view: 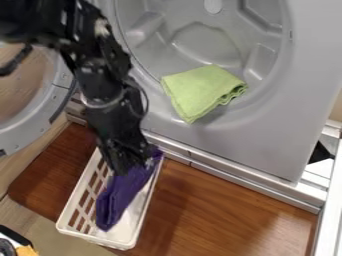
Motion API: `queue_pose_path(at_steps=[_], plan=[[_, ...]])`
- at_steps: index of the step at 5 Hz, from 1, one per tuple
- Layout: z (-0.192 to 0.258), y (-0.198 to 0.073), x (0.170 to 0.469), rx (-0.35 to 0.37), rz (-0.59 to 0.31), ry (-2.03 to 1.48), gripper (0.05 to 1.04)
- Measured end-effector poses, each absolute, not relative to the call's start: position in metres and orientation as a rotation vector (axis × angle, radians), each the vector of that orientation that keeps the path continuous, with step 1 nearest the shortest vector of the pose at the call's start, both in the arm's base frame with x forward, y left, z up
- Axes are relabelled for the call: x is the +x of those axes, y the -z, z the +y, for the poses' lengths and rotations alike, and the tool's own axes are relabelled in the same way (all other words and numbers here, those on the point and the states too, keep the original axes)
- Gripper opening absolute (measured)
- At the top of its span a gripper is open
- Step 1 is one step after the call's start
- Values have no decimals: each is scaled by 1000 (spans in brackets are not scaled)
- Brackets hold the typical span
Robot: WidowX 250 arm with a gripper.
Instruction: Take the violet cloth out of the basket
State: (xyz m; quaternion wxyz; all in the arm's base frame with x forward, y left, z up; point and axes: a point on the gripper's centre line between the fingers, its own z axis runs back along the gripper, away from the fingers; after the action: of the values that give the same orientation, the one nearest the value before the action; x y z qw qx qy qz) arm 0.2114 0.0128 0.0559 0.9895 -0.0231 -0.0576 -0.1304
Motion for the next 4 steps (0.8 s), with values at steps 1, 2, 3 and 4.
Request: queue_pose_path(at_steps=[1,2,3,4], plan=[[-2,-95,211,-19,-143,316,115],[-34,-95,218,-47,-163,431,115],[-65,-87,229,-77,-177,531,115],[-86,-72,235,-97,-172,601,115]])
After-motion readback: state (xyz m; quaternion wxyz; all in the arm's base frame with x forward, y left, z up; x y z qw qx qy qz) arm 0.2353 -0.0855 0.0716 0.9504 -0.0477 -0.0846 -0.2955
